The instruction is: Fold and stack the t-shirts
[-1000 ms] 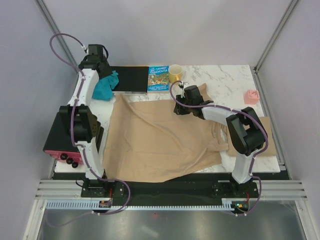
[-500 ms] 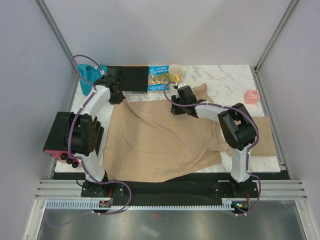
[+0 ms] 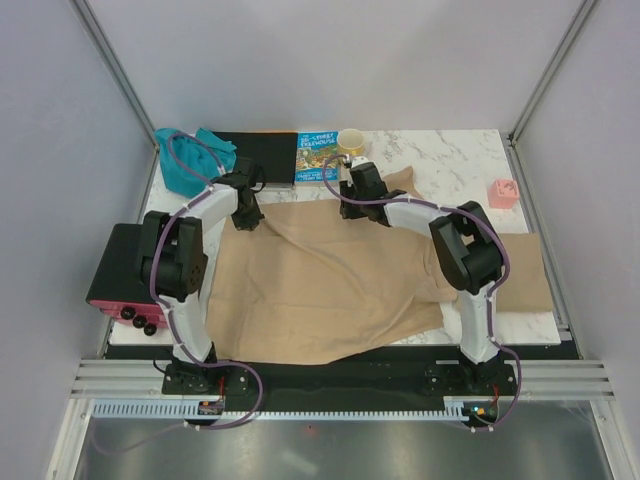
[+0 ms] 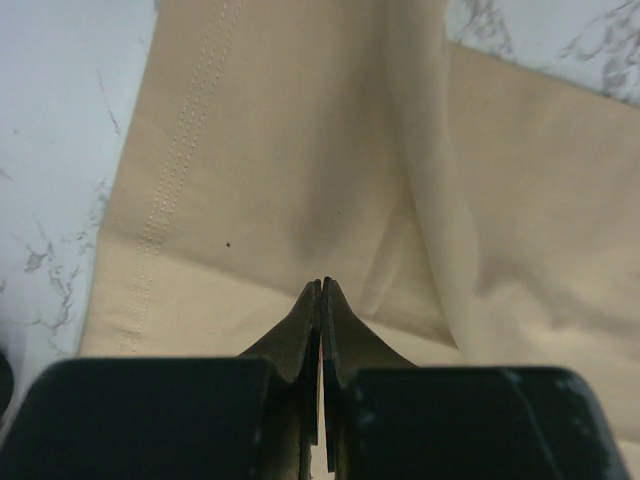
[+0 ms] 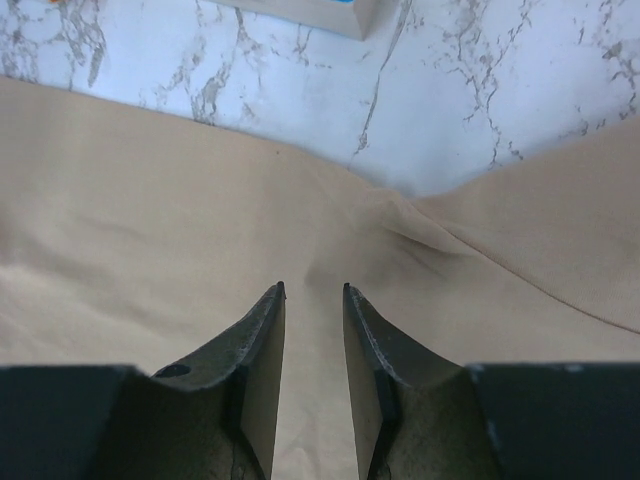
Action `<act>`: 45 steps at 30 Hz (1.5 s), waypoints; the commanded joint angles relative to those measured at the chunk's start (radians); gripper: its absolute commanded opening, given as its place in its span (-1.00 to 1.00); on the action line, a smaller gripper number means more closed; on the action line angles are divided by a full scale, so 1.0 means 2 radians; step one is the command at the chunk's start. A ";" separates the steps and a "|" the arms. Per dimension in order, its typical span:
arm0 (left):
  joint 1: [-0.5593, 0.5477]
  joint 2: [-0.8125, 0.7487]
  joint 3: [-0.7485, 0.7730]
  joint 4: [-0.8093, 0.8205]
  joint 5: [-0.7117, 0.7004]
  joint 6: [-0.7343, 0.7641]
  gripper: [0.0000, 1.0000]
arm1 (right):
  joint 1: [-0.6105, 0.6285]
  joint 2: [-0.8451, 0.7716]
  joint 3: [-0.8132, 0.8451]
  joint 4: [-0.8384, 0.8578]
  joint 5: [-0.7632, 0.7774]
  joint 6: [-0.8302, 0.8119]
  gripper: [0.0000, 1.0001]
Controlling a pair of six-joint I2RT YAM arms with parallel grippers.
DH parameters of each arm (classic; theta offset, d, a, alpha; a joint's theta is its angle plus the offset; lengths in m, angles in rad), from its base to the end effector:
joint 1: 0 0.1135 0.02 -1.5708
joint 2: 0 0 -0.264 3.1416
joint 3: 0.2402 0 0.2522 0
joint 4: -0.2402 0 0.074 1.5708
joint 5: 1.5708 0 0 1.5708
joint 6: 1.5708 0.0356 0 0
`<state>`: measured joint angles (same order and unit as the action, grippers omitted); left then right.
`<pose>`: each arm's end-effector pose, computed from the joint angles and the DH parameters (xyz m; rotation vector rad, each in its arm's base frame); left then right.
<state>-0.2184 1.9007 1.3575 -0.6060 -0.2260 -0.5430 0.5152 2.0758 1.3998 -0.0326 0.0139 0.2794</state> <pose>0.3832 -0.0769 0.1888 -0.4950 2.6220 0.0689 0.4002 0.2260 0.1668 -0.2645 2.2962 0.3965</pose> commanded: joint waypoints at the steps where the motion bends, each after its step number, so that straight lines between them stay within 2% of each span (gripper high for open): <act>1: -0.001 0.023 -0.016 0.061 -0.002 -0.030 -0.96 | 0.002 0.013 0.022 -0.008 0.012 -0.009 -0.26; 5: -0.001 0.037 -0.021 0.074 0.003 -0.030 -0.96 | 0.000 0.022 0.026 -0.013 0.015 -0.010 -0.32; 8: -0.001 0.049 -0.021 0.075 0.000 -0.029 -0.96 | 0.002 0.037 0.039 -0.024 0.022 -0.012 -0.58; 9: -0.001 0.051 -0.021 0.074 -0.004 -0.029 -0.96 | 0.002 0.044 0.042 -0.027 0.024 -0.012 -0.78; 12: 0.000 0.051 -0.027 0.070 -0.016 -0.036 -0.96 | 0.001 0.054 0.053 -0.039 0.037 -0.015 -1.00; 18: 0.000 0.044 -0.011 0.031 -0.043 -0.042 -0.96 | -0.004 0.073 0.078 -0.048 0.053 -0.017 -1.00; 24: 0.000 0.018 -0.029 0.016 -0.054 -0.052 -0.96 | -0.011 0.094 0.106 -0.065 0.061 -0.022 -1.00; 41: 0.000 0.007 -0.028 -0.007 -0.081 -0.058 -0.96 | -0.034 0.080 0.089 -0.066 0.077 -0.015 -1.00; 43: -0.001 0.002 -0.024 -0.007 -0.072 -0.055 -0.96 | -0.034 0.073 0.084 -0.060 0.066 -0.016 -0.92; 45: -0.001 -0.007 -0.020 -0.007 -0.066 -0.054 -0.94 | -0.034 0.062 0.066 -0.050 0.052 -0.015 -0.68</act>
<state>-0.2207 1.9450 1.3117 -0.5598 -0.3374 -0.6247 0.4671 2.2265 1.5887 -0.1173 0.1257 0.2569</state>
